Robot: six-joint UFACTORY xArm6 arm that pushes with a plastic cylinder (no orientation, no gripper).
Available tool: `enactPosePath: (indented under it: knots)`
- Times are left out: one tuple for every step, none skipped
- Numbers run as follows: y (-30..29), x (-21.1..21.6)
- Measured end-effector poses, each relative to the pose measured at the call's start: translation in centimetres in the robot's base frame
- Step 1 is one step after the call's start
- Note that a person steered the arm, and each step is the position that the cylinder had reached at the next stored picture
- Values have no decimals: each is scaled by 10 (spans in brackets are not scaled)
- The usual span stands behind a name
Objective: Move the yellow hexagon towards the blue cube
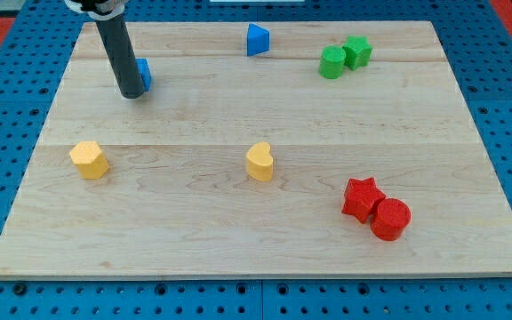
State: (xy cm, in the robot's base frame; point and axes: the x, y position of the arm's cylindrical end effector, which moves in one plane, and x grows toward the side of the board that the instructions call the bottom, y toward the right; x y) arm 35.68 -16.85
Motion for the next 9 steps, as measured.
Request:
enactPosePath:
  knots:
    - [59,38]
    - [69,121]
    - [45,183]
    - [7,164]
    - [6,123]
    - [7,119]
    - [10,146]
    - [-44,156]
    - [-57,128]
